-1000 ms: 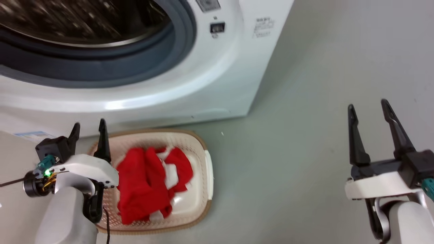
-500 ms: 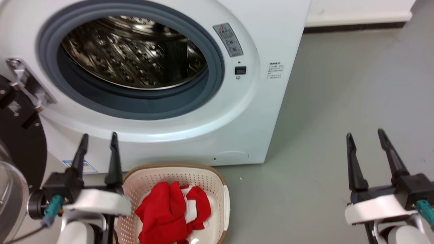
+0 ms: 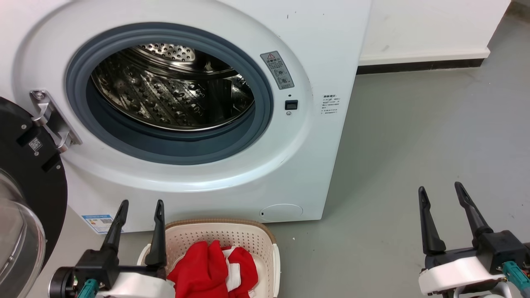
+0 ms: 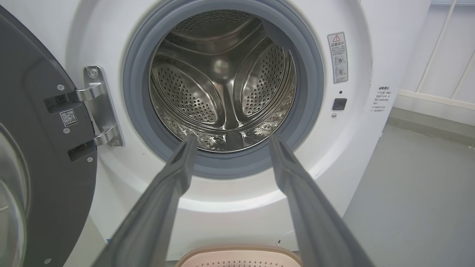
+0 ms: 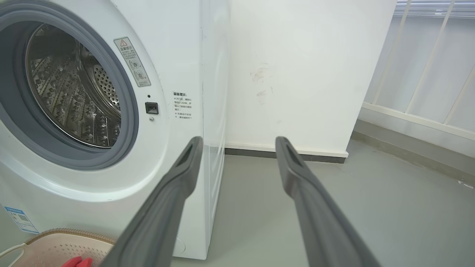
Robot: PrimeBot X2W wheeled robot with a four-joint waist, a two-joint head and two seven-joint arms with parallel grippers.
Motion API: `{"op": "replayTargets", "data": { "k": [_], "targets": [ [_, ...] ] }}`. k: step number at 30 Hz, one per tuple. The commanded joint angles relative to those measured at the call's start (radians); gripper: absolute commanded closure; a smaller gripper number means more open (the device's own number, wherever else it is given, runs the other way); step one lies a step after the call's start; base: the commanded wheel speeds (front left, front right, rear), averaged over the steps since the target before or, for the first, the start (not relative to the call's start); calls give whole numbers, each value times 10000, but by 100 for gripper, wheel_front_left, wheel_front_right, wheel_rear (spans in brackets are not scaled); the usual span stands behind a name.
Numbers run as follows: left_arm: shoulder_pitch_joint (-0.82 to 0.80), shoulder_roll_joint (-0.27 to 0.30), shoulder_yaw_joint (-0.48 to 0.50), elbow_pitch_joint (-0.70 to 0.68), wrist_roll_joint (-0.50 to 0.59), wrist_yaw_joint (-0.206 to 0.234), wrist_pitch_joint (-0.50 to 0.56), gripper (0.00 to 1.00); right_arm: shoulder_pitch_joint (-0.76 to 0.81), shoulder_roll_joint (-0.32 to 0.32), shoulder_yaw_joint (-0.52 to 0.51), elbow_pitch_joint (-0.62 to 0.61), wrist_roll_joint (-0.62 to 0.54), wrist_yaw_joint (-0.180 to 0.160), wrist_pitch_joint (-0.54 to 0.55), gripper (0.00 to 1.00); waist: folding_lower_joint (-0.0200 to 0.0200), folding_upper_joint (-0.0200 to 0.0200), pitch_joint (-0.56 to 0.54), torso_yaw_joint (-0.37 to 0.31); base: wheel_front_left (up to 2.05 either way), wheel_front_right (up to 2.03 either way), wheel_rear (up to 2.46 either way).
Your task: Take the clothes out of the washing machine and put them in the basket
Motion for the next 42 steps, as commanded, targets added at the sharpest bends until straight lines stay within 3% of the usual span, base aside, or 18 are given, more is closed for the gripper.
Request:
{"op": "replayTargets", "data": {
  "k": [1,34,35,38,42],
  "targets": [
    [119,-3,14,-53,34,59,-26,0,132,14,15,33,85,-11,-17,0,2,0,-34,-15,0,0,0],
    [8,-150,174,-135,2,22,-26,0,5,14,148,40,200,-11,-17,0,2,0,39,-36,0,0,0],
    [139,-125,138,-70,-5,46,1,100,92,2,136,101,143,2,2,100,3,0,38,-36,0,0,0],
    [200,-144,125,231,-111,45,81,100,168,4,151,324,249,2,17,100,3,0,38,-35,0,0,0],
    [53,-143,191,386,-965,41,336,100,119,-33,167,370,1236,1,177,100,3,0,27,-22,0,0,0]
  ]
}}
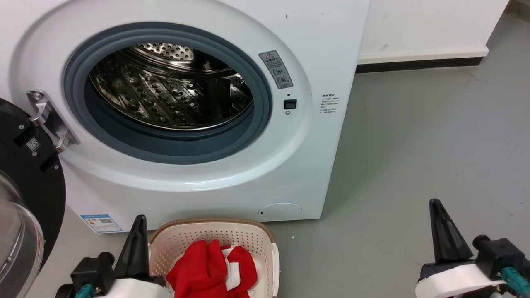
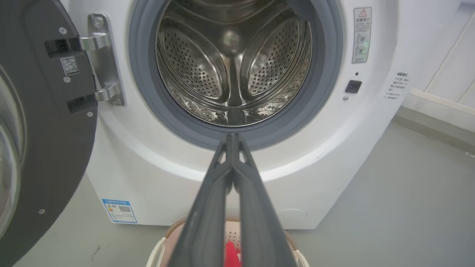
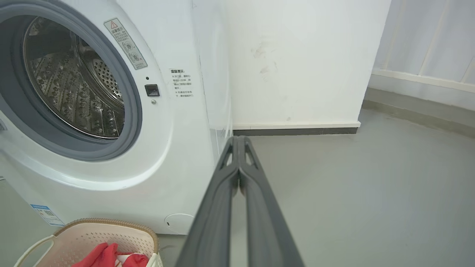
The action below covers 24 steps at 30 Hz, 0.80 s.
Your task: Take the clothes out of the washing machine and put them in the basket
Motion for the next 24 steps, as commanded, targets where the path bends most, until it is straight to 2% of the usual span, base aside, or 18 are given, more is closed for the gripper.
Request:
{"op": "replayTargets", "data": {
  "k": [1,24],
  "targets": [
    [-226,10,66,-86,-517,-6,105,100,-162,-50,20,-108,610,-1,82,100,0,0,-5,7,0,0,0],
    [-666,13,122,320,-4665,-31,1072,100,-596,-235,35,359,5241,-3,939,100,0,0,-64,73,0,0,0]
  ]
}}
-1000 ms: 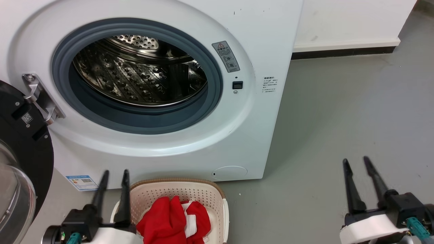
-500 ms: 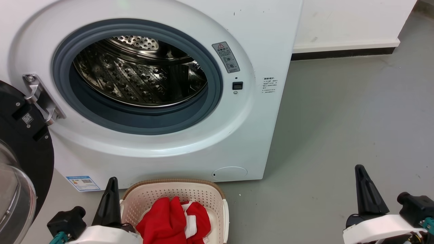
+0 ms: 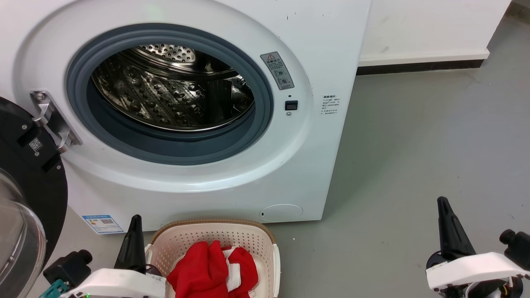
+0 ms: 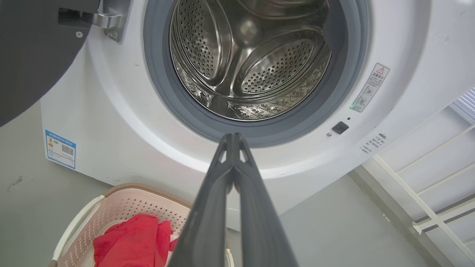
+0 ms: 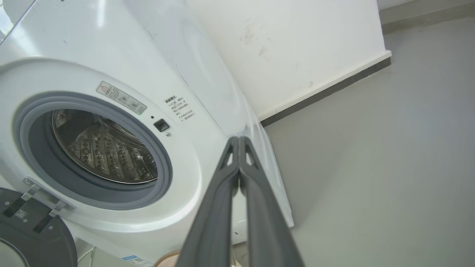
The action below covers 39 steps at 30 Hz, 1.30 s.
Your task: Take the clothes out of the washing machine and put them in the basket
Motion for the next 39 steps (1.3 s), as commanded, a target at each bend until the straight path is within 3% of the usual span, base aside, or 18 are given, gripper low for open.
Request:
{"op": "replayTargets", "data": {
  "k": [1,39],
  "targets": [
    [-321,13,44,-82,-283,-31,51,100,-257,-96,-4,-66,320,-1,47,100,0,0,-2,2,0,0,0],
    [-886,16,167,490,-5174,-66,1261,100,-730,-159,-167,454,5631,-4,1208,100,-1,0,-99,113,0,0,0]
  ]
}}
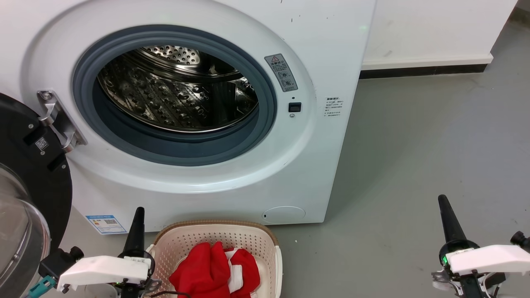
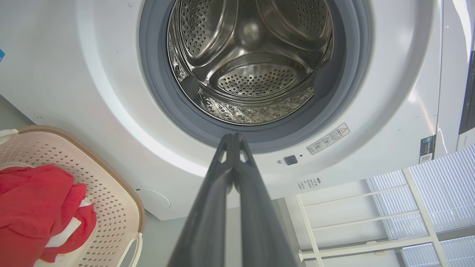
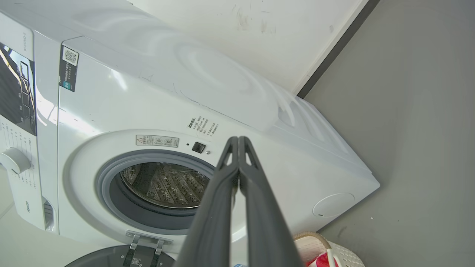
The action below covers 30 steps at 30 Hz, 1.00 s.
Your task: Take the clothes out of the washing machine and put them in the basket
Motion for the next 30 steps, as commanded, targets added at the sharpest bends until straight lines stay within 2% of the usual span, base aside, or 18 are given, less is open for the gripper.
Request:
{"op": "replayTargets", "data": {
  "k": [1,30],
  "targets": [
    [-207,14,24,-50,-243,-51,60,100,-275,-71,-27,-34,279,-2,76,100,0,-1,-3,4,0,0,0],
    [-532,15,99,275,-2876,-61,714,100,-493,-39,-194,263,3068,-4,773,100,-1,-1,-74,85,0,0,0]
  ]
}}
